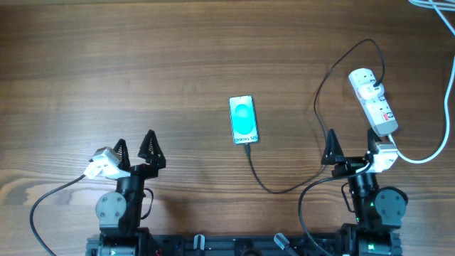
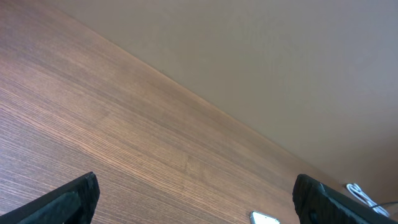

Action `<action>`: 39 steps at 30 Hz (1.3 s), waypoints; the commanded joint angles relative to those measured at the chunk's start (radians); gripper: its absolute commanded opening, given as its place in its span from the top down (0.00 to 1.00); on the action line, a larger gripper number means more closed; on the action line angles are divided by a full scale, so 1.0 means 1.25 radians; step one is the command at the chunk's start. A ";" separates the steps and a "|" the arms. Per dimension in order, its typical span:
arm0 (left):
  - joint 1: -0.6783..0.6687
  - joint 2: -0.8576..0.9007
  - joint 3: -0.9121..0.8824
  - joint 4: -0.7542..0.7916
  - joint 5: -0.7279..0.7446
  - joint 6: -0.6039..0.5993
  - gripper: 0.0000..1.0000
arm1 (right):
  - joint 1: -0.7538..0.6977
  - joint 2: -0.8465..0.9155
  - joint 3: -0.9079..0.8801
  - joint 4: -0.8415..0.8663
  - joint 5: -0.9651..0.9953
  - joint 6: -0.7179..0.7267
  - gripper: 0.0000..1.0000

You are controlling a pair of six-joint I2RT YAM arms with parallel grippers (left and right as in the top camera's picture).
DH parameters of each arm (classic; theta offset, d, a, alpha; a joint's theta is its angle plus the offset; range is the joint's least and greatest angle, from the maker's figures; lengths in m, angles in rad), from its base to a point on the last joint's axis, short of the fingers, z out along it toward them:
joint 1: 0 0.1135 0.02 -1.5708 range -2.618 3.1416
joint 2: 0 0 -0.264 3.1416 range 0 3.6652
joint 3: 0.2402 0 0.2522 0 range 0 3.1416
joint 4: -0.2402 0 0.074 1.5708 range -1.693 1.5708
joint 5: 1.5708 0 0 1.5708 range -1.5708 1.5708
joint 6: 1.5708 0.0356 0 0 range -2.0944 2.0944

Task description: Plug charger to phone and switch on socket

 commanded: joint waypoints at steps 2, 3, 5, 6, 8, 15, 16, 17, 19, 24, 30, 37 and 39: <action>-0.003 -0.006 -0.002 -0.003 -0.008 -0.005 0.00 | 0.004 -0.013 -0.001 0.001 -0.008 0.009 0.00; -0.003 -0.006 -0.002 -0.003 -0.008 -0.005 0.00 | 0.004 -0.014 -0.001 0.001 -0.008 0.009 0.00; -0.003 -0.006 -0.002 -0.003 -0.008 -0.005 0.00 | 0.004 -0.014 -0.001 0.001 -0.008 0.009 0.00; -0.003 -0.006 -0.002 -0.003 -0.008 -0.005 0.00 | 0.004 -0.014 -0.001 0.001 -0.008 0.009 0.00; -0.003 -0.006 -0.002 -0.003 -0.008 -0.005 0.00 | 0.004 -0.028 -0.001 0.001 -0.008 0.009 0.00; -0.003 -0.006 -0.002 -0.003 -0.008 -0.005 0.00 | 0.004 -0.027 -0.001 0.002 -0.008 0.009 0.00; -0.003 -0.006 -0.002 -0.003 -0.008 -0.005 0.00 | 0.004 -0.027 -0.001 0.002 -0.008 0.009 0.00; -0.003 -0.006 -0.002 -0.003 -0.008 -0.005 0.00 | 0.004 -0.027 -0.001 0.002 -0.008 0.009 0.00; -0.003 -0.006 -0.002 -0.003 -0.008 -0.005 0.00 | 0.004 -0.027 -0.001 0.002 -0.008 0.009 0.00; -0.003 -0.006 -0.002 -0.003 -0.008 -0.005 0.00 | 0.004 -0.027 -0.001 0.003 -0.008 0.009 0.00; -0.003 -0.006 -0.002 -0.003 -0.008 -0.005 0.00 | 0.004 -0.027 -0.001 0.001 -0.008 0.009 0.00; -0.003 -0.006 -0.002 -0.003 -0.008 -0.005 0.00 | 0.004 -0.027 -0.001 0.001 -0.008 0.009 0.00; -0.003 -0.006 -0.002 -0.003 -0.008 -0.005 0.00 | 0.004 -0.027 -0.001 0.001 -0.008 0.009 0.00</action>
